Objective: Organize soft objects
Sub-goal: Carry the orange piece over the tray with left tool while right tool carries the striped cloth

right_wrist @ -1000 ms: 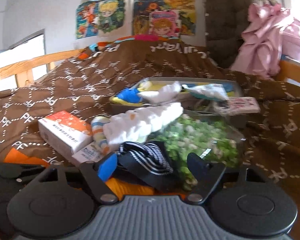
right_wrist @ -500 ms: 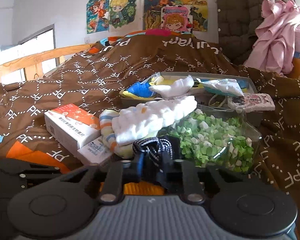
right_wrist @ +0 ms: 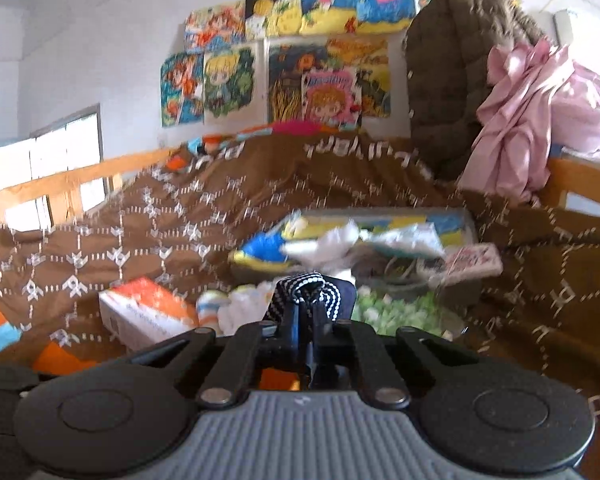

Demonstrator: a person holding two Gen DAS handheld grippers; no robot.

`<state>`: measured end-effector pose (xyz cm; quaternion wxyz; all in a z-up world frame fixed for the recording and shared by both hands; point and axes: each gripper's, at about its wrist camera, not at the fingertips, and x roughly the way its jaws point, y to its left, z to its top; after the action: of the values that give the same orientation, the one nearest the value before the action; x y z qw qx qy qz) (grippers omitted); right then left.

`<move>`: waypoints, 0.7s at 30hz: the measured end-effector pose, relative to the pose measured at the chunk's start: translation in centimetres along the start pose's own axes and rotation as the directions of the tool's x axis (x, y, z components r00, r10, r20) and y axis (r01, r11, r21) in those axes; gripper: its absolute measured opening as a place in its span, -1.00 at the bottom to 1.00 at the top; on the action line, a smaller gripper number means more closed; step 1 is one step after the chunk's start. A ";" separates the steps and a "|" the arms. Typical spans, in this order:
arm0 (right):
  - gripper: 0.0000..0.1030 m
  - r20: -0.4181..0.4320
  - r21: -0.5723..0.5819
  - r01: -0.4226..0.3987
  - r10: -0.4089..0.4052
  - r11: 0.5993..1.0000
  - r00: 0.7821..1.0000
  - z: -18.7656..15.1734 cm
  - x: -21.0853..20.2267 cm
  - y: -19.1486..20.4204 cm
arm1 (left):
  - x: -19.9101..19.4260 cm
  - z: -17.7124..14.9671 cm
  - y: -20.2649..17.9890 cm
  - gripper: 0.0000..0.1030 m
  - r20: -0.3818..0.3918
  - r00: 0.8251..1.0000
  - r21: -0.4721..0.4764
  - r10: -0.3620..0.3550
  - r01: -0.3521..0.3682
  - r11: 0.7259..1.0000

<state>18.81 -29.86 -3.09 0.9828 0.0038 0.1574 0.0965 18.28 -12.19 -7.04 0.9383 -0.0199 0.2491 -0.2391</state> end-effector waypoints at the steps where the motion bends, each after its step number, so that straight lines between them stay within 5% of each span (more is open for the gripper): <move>1: -0.87 0.014 0.005 0.002 -0.002 1.000 1.000 0.2 -0.3 -0.2 | -0.4 0.2 0.1 -0.73 0.004 1.000 -0.017 -0.003 0.003 1.000; 13: -0.87 0.125 0.007 0.047 -0.047 0.999 0.991 2.6 -2.7 -1.8 | -2.2 5.1 0.9 -0.73 0.112 0.990 -0.055 0.088 -0.083 0.995; 21: -0.87 0.167 0.091 -0.001 -0.015 0.996 0.986 6.6 3.4 -5.0 | 3.2 11.4 2.5 -0.73 0.160 0.979 -0.060 0.122 -0.114 0.992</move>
<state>24.98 -34.02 1.95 0.9917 0.0559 0.0784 0.0852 27.23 -12.37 1.09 0.9673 -0.0486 0.1780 -0.1741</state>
